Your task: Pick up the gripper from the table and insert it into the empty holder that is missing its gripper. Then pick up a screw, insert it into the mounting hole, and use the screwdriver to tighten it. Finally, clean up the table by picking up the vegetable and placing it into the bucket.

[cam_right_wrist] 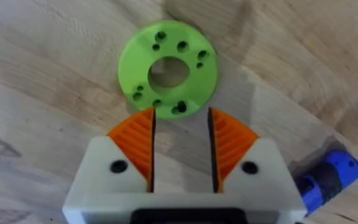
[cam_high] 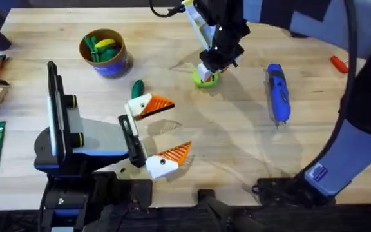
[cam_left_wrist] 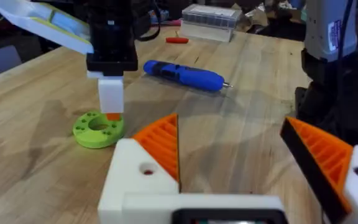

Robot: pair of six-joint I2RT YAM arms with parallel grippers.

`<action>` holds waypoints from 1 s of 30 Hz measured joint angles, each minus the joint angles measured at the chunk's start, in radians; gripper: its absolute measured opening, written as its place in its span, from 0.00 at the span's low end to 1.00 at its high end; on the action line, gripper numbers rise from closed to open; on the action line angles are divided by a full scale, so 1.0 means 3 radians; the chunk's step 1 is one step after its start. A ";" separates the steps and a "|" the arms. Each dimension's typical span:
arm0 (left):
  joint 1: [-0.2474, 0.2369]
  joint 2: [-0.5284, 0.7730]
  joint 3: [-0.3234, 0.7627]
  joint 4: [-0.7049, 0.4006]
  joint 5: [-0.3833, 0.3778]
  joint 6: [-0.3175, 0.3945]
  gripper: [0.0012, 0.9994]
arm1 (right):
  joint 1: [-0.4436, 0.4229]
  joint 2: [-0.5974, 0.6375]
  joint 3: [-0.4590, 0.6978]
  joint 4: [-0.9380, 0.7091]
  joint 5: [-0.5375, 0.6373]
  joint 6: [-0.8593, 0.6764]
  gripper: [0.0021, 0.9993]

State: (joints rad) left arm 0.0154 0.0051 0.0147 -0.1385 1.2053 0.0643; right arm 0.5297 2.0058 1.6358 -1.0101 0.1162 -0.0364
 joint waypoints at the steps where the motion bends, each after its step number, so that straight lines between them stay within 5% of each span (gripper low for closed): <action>1: 0.0000 0.0000 0.0000 0.0000 0.0000 0.0000 0.99 | 0.0000 -0.0001 -0.0014 0.0033 0.0000 0.0004 0.45; 30: 0.0000 0.0001 0.0000 -0.0001 0.0000 0.0000 0.99 | -0.0033 0.0069 -0.0087 0.0168 0.0000 0.0155 0.30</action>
State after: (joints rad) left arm 0.0154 0.0055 0.0147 -0.1387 1.2053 0.0643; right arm 0.5198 2.0266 1.6096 -0.9599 0.1162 0.0101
